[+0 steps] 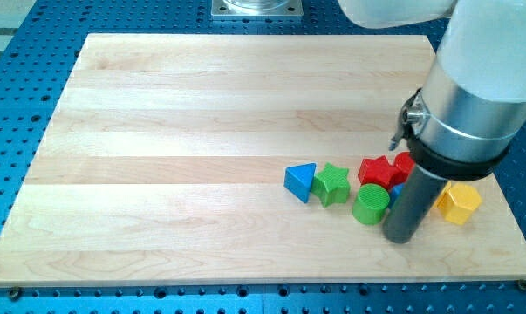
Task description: Move the blue cube and red circle to the top left of the red star
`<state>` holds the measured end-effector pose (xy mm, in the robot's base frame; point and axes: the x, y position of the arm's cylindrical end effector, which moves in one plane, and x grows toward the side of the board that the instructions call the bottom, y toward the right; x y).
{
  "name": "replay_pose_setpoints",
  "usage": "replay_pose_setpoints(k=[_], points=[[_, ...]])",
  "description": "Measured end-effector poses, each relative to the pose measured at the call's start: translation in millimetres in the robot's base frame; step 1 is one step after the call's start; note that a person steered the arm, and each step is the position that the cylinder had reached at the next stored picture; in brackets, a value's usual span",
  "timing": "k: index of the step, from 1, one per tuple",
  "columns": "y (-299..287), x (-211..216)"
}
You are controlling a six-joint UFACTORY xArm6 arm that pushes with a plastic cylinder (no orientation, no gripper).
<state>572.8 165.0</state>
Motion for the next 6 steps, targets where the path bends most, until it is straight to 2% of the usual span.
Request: replay_pose_setpoints(k=[3, 6], points=[[25, -27], [60, -35]])
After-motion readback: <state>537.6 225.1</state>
